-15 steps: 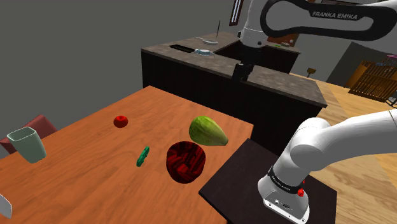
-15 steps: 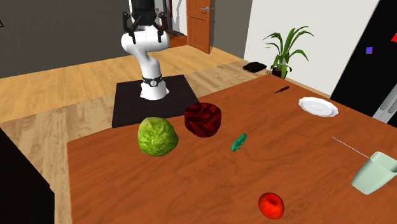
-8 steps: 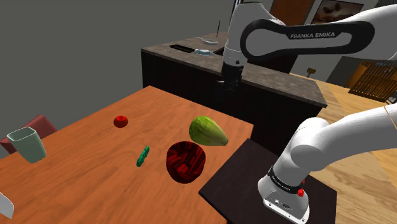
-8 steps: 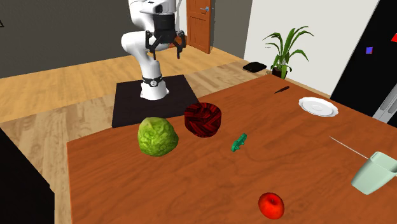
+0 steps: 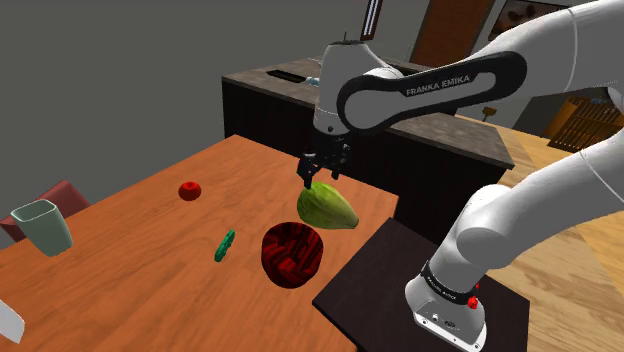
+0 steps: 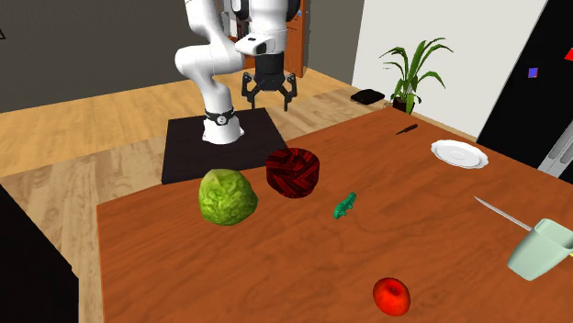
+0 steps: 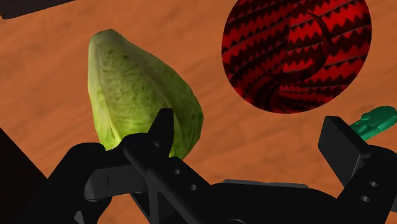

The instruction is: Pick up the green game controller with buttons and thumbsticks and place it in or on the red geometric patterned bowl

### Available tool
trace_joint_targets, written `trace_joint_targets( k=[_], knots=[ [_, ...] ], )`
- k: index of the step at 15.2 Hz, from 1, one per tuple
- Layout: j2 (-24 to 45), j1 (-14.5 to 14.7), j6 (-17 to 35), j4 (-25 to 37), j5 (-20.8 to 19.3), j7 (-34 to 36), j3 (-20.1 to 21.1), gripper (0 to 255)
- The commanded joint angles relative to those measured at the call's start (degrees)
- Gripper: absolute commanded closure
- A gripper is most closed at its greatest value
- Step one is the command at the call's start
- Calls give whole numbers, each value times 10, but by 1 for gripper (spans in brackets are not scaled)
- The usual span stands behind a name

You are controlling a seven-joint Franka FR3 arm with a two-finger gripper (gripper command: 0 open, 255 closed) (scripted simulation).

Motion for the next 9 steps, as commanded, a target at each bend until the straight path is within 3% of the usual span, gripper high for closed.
trace_joint_targets(
  k=[1,5,9],
  knots=[
    [36,-4,31,7,2,43,21,0],
    [123,-15,91,32,-11,135,64,0],
    [221,-24,142,73,-52,237,97,0]
  ],
)
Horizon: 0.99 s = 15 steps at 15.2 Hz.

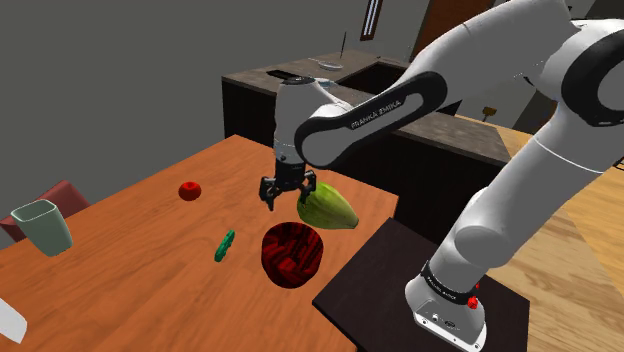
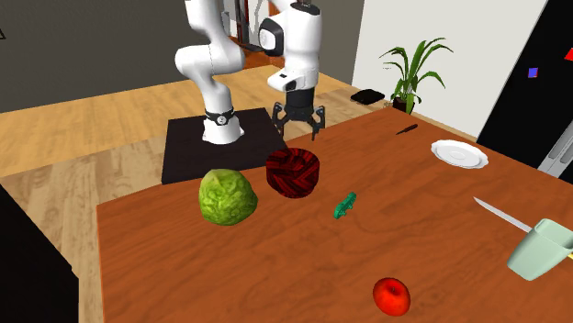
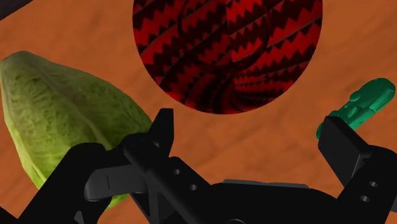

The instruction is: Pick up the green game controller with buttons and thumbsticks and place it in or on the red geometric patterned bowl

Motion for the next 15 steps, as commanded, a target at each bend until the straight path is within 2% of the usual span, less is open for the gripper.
trace_joint_targets(
  k=[1,5,9,15],
  knots=[
    [51,-3,23,23,-26,56,13,0],
    [155,8,55,82,-92,166,16,0],
    [256,40,71,154,-151,261,-5,0],
    [397,98,74,286,-197,363,-52,0]
  ],
)
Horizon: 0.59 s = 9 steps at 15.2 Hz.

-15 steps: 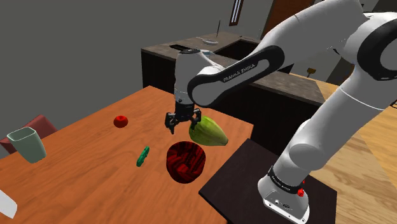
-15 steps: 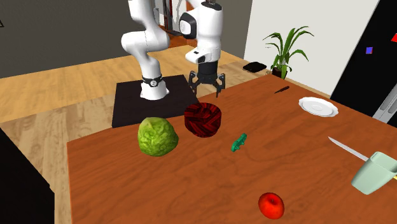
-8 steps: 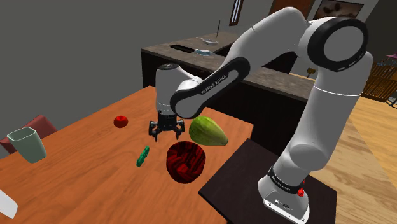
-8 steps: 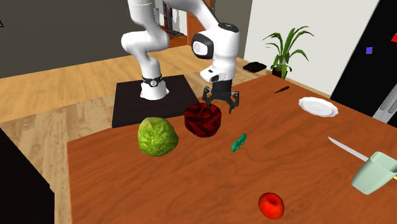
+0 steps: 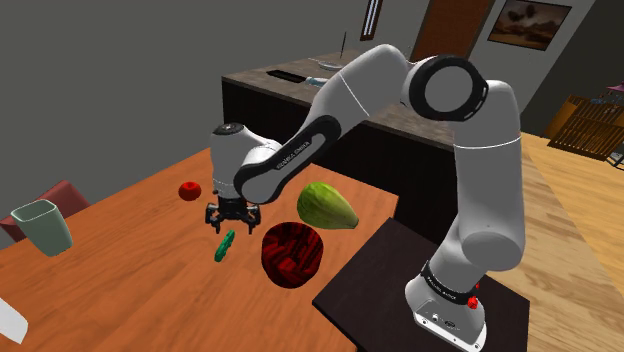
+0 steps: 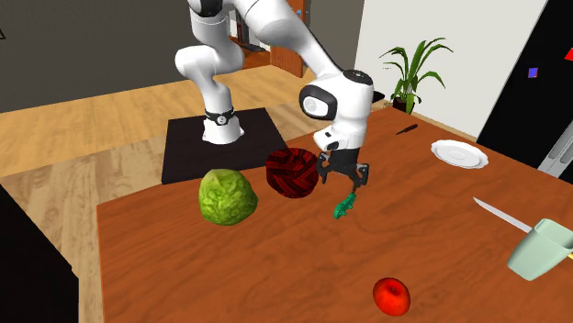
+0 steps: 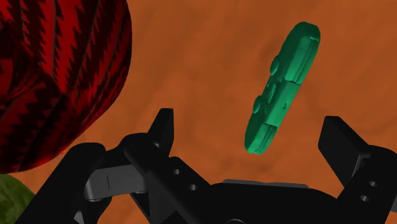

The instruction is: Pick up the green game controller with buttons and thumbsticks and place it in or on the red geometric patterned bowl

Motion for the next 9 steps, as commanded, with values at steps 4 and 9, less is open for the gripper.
trace_joint_targets(
  k=[4,9],
  knots=[
    [82,29,1,81,-15,42,-27,0],
    [110,37,25,86,-26,49,-37,0]
  ],
)
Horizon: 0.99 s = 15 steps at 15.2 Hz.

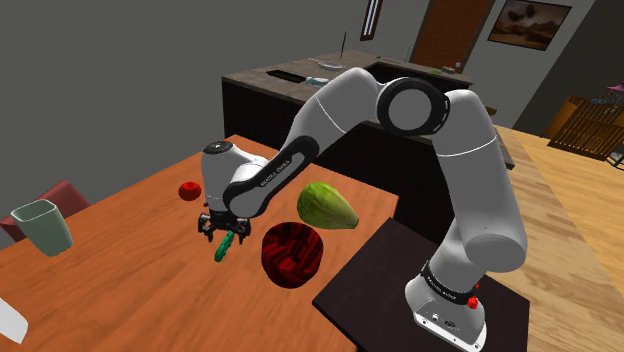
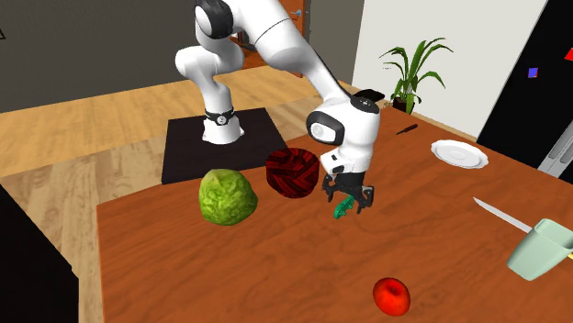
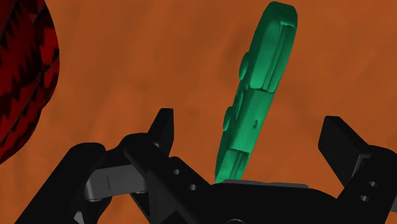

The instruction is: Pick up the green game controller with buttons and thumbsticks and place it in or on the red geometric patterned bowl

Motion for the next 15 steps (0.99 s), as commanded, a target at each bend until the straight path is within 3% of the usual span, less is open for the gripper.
trace_joint_targets(
  k=[1,9,10,15],
  knots=[
    [14,4,11,3,-5,4,-5,0],
    [14,4,11,3,-5,4,-5,0],
    [14,4,11,3,-5,4,-5,255],
    [14,4,11,3,-5,4,-5,255]
  ],
)
